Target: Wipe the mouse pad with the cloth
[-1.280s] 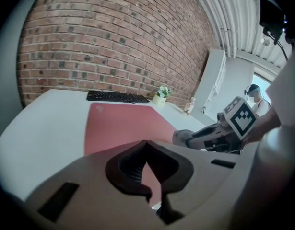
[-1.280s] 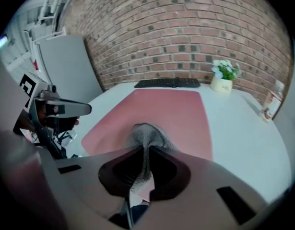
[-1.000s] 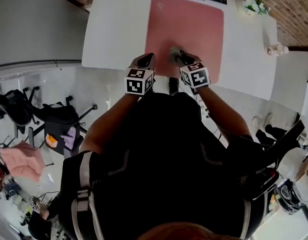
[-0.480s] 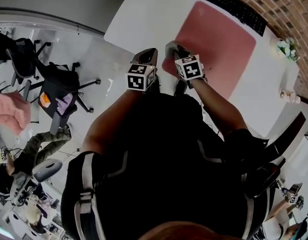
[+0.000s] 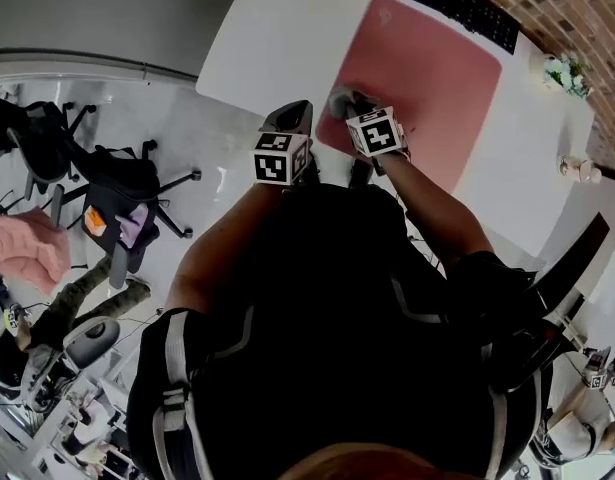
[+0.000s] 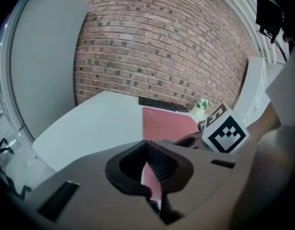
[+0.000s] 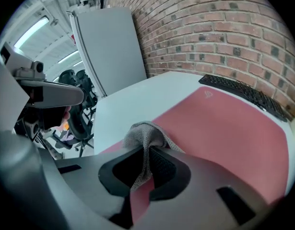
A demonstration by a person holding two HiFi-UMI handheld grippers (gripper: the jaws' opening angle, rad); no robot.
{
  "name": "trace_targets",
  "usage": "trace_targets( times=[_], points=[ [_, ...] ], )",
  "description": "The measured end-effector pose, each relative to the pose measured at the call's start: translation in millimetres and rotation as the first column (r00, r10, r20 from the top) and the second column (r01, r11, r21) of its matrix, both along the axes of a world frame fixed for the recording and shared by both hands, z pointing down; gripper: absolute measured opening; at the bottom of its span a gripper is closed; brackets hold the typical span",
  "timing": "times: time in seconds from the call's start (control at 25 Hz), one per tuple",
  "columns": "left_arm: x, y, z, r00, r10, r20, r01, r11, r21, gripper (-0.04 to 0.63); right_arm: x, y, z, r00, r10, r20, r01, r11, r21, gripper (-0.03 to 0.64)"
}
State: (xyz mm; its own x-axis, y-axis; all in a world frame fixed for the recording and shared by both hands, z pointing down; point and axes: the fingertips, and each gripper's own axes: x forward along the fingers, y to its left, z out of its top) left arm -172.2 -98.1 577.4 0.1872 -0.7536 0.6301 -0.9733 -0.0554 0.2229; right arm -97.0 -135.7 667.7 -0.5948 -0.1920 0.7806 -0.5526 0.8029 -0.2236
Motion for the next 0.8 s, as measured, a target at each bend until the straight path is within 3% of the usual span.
trace_targets(
  times=[0.48, 0.8],
  points=[
    [60, -24, 7, 0.978, 0.205, -0.033, -0.206, 0.979, -0.014, 0.0, 65, -3, 7, 0.979, 0.201, 0.001, -0.201, 0.979, -0.042, 0.041],
    [101, -37, 8, 0.941, 0.336, -0.041, -0.336, 0.942, -0.006, 0.0, 125, -2, 10, 0.932, 0.363, -0.017, -0.363, 0.93, -0.063, 0.041]
  ],
)
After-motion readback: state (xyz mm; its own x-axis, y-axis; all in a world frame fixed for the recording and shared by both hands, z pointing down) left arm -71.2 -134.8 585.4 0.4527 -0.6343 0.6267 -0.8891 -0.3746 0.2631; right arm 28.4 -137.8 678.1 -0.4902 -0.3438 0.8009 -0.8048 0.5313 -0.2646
